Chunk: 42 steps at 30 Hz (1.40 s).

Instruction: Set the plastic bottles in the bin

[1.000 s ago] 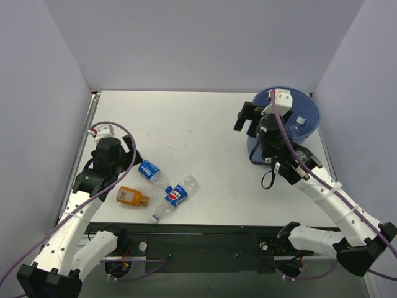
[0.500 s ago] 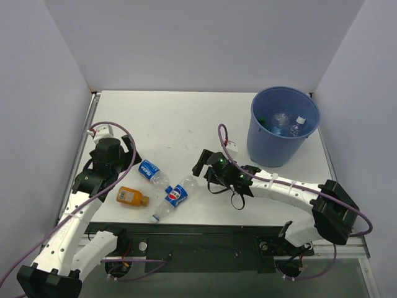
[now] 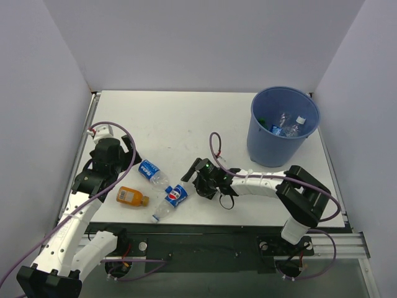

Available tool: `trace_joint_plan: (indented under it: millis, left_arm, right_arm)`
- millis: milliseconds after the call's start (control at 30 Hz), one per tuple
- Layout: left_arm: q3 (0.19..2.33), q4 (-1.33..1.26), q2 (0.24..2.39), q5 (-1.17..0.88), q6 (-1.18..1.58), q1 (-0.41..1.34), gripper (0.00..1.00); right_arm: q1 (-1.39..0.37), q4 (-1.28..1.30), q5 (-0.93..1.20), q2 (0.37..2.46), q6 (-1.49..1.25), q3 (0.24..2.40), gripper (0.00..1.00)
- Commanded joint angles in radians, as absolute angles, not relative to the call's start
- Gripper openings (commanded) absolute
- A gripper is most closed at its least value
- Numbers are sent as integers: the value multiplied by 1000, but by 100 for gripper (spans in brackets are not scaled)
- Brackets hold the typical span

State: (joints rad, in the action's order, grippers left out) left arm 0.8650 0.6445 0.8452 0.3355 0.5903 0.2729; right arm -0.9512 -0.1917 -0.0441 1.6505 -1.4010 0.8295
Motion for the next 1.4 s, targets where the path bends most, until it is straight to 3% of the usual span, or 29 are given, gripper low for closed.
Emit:
trace_joint_plan:
  millis: [0, 167, 400, 633, 900, 1033, 1367]
  left_arm:
    - [867, 620, 831, 337, 578, 267, 94]
    - [868, 618, 834, 337, 578, 267, 94]
    - [870, 618, 838, 336, 578, 267, 94]
    - [867, 618, 831, 342, 580, 267, 94]
    - [868, 618, 836, 337, 580, 267, 94]
    - [868, 617, 836, 337, 580, 267, 94]
    - [868, 615, 833, 336, 580, 265, 94]
  right_arm:
    - [-976, -166, -14, 1680, -1483, 873, 91]
    - [-980, -138, -15, 1710, -1499, 888, 88]
    - [-979, -111, -63, 1687, -1499, 865, 59]
    - [-965, -5, -237, 1556, -1378, 876, 55]
    - [-951, 140, -621, 1250, -927, 1003, 50]
    - [-916, 130, -768, 1125, -679, 1098, 45]
    - [-677, -43, -947, 993, -301, 1282, 45]
